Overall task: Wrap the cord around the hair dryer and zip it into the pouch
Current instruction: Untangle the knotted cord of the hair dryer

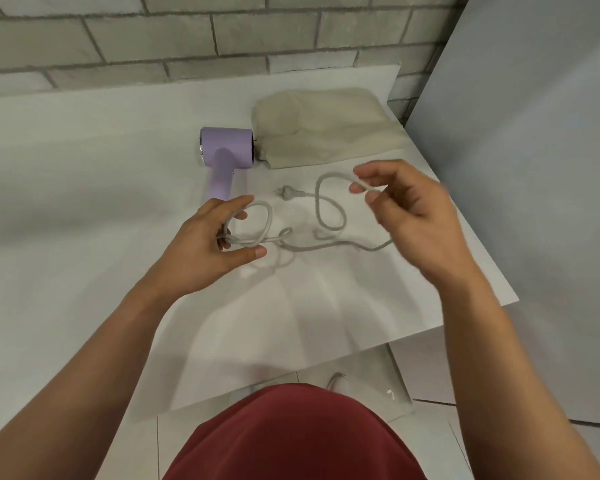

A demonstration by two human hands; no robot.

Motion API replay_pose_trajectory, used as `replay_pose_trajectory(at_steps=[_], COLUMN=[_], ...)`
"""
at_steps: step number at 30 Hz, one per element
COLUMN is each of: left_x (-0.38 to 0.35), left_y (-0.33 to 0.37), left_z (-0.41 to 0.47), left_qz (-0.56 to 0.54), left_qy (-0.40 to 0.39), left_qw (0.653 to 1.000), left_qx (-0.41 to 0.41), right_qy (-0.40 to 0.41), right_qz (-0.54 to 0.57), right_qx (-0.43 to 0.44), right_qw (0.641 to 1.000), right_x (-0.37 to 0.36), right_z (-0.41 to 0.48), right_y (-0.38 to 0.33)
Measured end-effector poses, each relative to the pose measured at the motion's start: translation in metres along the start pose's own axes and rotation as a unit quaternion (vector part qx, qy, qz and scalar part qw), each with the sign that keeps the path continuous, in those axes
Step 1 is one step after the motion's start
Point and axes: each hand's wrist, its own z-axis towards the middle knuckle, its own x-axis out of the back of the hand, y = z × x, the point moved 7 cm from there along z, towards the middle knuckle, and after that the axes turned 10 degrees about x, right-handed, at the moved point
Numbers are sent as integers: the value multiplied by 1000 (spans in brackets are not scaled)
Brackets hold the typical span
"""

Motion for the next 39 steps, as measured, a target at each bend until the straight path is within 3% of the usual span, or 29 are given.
replay_pose_trajectory(at_steps=[3, 7, 14, 16, 21, 25, 27, 29, 33, 36, 39], left_x=[0, -1, -5, -4, -2, -2, -3, -5, -7, -14, -15], left_y=[1, 1, 1, 1, 0, 4, 6, 7, 9, 21, 29], left_z=[2, 2, -1, -2, -1, 1, 3, 4, 6, 7, 7], left_qz=[-9, -24, -36, -16, -10, -10, -7, -1, 22, 2, -44], left_qy=[-6, -18, -62, -66, -77, -77, -86, -99, -122, -151, -158], left_qw=[1000, 1000, 996, 997, 996, 996, 995, 994, 991, 988, 986], left_qx=[1, 9, 44, 47, 50, 52, 52, 45, 40, 26, 22], right_qy=[96, 165, 29, -2, -64, -144, -110, -34, 26, -28, -64], right_qz=[55, -81, -399, -434, -507, -513, -502, -467, -200, 0, 64], right_qx=[-18, -91, -194, -228, -167, -228, -224, -143, 49, 43, -1], right_qw=[994, 979, 896, 871, 843, 815, 828, 872, 978, 999, 996], right_x=[29, 67, 82, 79, 57, 44, 39, 28, -26, -71, -100], right_z=[8, 12, 10, 1, 2, 4, 6, 9, 3, -9, -17], right_y=[25, 100, 200, 215, 218, 213, 197, 165, 80, 33, 24])
